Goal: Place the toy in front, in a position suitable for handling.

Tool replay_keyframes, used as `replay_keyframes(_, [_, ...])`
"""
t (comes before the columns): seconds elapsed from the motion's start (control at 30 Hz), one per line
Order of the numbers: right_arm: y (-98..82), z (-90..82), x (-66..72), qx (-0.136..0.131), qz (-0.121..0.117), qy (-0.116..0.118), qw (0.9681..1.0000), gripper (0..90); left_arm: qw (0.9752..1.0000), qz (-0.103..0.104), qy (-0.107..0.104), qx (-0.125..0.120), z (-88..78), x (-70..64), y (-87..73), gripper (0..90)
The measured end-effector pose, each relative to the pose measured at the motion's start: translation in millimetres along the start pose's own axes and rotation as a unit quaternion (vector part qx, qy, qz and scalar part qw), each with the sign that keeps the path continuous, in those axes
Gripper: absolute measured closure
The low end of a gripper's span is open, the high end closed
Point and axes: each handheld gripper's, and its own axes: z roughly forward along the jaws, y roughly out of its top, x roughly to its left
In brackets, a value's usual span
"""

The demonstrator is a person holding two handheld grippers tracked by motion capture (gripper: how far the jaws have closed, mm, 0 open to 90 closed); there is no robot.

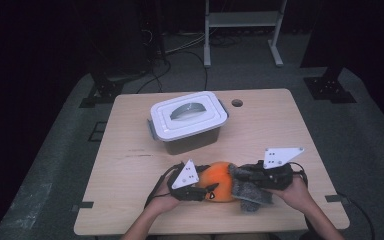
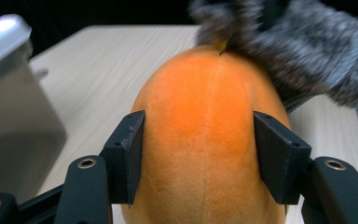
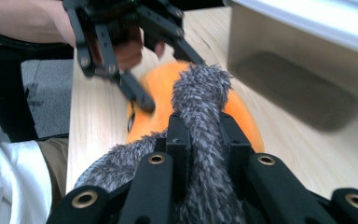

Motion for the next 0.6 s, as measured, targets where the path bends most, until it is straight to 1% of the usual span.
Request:
replay_keyframes(0.03, [5.1, 2.7, 0.4, 0.000, -0.006, 0.002, 1.0000, 77.1, 1.0000, 0.006, -0.002, -0.002, 0.2, -1.5, 1.6, 39.0])
replay_keyframes(0.07, [9.2, 5.8, 0.3, -0.001, -0.010, 0.005, 0.9999, 77.1, 1.0000, 0.006, -0.005, -0.005, 0.2, -2.5, 2.1, 38.7])
replay_keyframes(0.13, [12.7, 12.2, -1.2, 0.007, -0.017, 0.011, 0.9998, 77.1, 0.9999, 0.004, -0.009, -0.004, -0.8, -1.2, -0.5, 37.2])
replay_keyframes(0.17, [11.7, 14.6, -2.5, 0.010, -0.016, 0.014, 0.9997, 77.1, 0.9999, -0.001, -0.014, -0.004, -1.6, 1.0, -3.1, 35.4])
replay_keyframes(0.27, [2.1, 16.8, -6.5, 0.021, -0.006, 0.014, 0.9997, 77.2, 0.9995, -0.021, -0.022, -0.005, -4.5, 8.6, -9.4, 22.4])
replay_keyframes(0.3, [-1.4, 15.9, -7.6, 0.018, 0.000, 0.013, 0.9998, 77.2, 0.9991, -0.035, -0.026, 0.003, -4.0, 11.2, -10.8, 15.0])
replay_keyframes(0.33, [-4.0, 14.1, -9.0, 0.015, 0.008, 0.012, 0.9998, 77.2, 0.9988, -0.042, -0.023, 0.008, -3.4, 12.9, -12.7, 10.8])
replay_keyframes(0.37, [-5.8, 12.1, -11.2, 0.014, 0.013, 0.011, 0.9998, 77.2, 0.9986, -0.048, -0.021, 0.008, -3.5, 14.7, -14.8, 9.8])
replay_keyframes(0.4, [-6.9, 10.5, -12.9, 0.015, 0.017, 0.008, 0.9997, 77.2, 0.9980, -0.058, -0.025, 0.011, -3.1, 16.7, -16.1, 10.2])
replay_keyframes(0.43, [-7.5, 9.0, -14.3, 0.017, 0.018, 0.004, 0.9997, 77.1, 0.9977, -0.059, -0.033, 0.010, -3.8, 17.8, -16.8, 15.0])
replay_keyframes(0.47, [-7.2, 7.9, -15.5, 0.018, 0.020, 0.005, 0.9996, 77.2, 0.9982, -0.051, -0.032, 0.006, -4.7, 17.0, -16.4, 24.5])
replay_keyframes(0.53, [-2.4, 6.0, -15.0, 0.020, 0.015, 0.004, 0.9997, 77.1, 0.9994, -0.028, -0.021, 0.007, -5.1, 13.6, -12.9, 36.3])
replay_keyframes(0.57, [2.0, 5.7, -13.4, 0.020, 0.009, 0.007, 0.9997, 77.2, 0.9997, -0.020, -0.016, 0.003, -5.0, 11.6, -11.0, 40.2])
replay_keyframes(0.6, [7.3, 6.3, -11.5, 0.022, 0.002, 0.011, 0.9997, 77.2, 0.9998, -0.014, -0.013, -0.002, -4.4, 8.7, -7.6, 41.8])
